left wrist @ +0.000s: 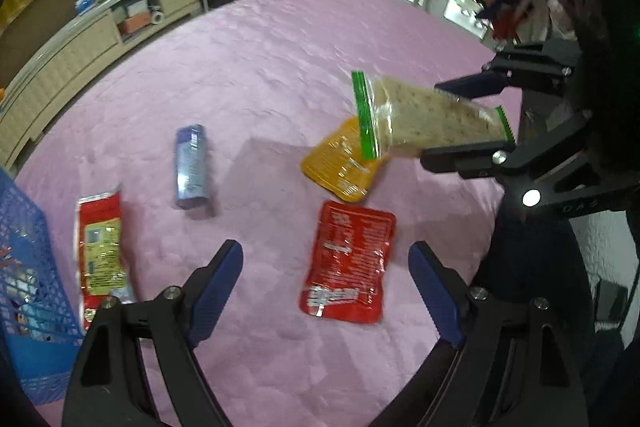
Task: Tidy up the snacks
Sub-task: 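Grasp the green-strip cracker pack with the right tool and lift it, then grasp the red sauce packet with the left tool while the right holds the crackers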
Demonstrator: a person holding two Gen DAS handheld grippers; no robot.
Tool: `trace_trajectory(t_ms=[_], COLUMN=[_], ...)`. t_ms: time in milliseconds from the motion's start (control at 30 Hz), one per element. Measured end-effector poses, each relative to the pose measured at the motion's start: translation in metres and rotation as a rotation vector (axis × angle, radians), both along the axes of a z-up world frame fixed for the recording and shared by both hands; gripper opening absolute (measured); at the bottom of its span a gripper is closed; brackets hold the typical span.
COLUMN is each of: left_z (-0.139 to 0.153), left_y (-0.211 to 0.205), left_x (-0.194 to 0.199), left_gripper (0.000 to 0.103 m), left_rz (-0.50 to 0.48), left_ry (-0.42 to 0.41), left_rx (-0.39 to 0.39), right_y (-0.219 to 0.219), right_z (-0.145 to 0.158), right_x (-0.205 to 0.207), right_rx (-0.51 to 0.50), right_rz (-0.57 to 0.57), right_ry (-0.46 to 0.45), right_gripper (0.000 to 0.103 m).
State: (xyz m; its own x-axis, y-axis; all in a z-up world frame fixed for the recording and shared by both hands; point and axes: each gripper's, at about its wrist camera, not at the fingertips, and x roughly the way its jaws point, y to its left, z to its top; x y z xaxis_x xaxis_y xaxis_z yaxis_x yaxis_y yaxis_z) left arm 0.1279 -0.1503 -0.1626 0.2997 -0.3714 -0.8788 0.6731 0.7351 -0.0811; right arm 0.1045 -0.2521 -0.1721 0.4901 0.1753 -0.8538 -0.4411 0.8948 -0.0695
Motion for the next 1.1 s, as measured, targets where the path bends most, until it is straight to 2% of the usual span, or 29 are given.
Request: trace_trajectory(t_ms=[200,433,567,700,833,900,967,1100], left_z=[-0.015,-0.032,-0.044,-0.054,-0.058,-0.059,-0.056,-0.052], left_y=[-0.017,-0.035,-0.041,-0.046,-0.054,-0.059,-0.063,-0.067], left_x=[-0.004,0.000,0.009,0.019,0.017,0.016,0.018,0.019], left_gripper=[0.083,0.083,0.083,0.083,0.083,0.079,0.059,0.051], left_rz=[-0.079,-0.189,-0.212,-0.232,-0.274,-0.271,-0.249,-0.231], left_ry=[0.027,0.053,0.058,0.096,0.074,0.069,0.068,0.084], left_rx=[0.059,0.116,0.162,0.165,0.184,0.194,0.190,0.169], right_y=[-0.008,-0.022,-0.029,-0.034,-0.036,-0.038,-0.038,-0.036], right_z=[-0.008,-0.020,-0.026,-0.029,-0.032,-0.034,-0.035,-0.038], right_x=[-0.011,-0.013,-0.011,-0.010,-0.009,-0.008,-0.008,-0.009], right_rx=[-0.014,0.029,0.047,0.057,0.068,0.074,0.083,0.091], right_rz=[-0.038,-0.085,-0.106,-0.118,-0.125,-0.131,-0.135,-0.130], right_ry=[0.004,0.031,0.046,0.052,0.057,0.061,0.064,0.071], right_gripper=[0.063,0.063,0.063,0.063,0.063,0.063,0.063,0.063])
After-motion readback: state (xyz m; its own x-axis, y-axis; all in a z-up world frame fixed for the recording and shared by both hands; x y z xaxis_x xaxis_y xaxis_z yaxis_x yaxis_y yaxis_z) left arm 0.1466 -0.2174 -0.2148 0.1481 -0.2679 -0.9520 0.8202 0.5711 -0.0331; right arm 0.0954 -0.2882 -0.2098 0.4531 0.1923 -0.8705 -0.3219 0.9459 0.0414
